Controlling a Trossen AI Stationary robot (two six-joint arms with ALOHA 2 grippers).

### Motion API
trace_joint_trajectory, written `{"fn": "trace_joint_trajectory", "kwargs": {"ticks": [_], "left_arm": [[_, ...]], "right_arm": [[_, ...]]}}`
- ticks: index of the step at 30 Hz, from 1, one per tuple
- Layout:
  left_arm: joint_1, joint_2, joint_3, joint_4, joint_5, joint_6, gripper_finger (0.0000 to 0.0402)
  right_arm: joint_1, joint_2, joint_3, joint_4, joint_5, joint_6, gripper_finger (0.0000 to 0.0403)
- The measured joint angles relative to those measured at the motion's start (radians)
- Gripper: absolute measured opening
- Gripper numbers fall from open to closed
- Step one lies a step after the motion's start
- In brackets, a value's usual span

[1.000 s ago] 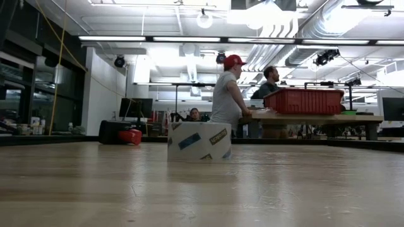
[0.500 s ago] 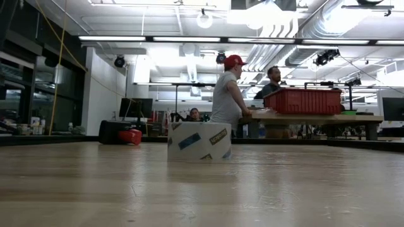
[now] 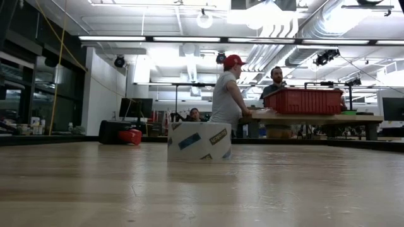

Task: Coil cords
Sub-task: Coil the blue wire on the spool

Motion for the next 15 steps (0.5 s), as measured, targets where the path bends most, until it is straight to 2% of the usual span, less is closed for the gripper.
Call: {"fn": "trace_joint_trajectory", "kwargs": {"ticks": [9,15], "left_arm": [[-0.019,0.0,0.0,0.013,-0.006,-0.032,0.0005],[-0.016,0.0,0.0,0.043,-0.026,0.032,0.0005]], "right_arm": [[-0.008,-0.001,0.0,0.138,-0.09,0.111,0.0],[-0.008,0.006,0.0,0.2,-0.169,0.217,0.0]]}}
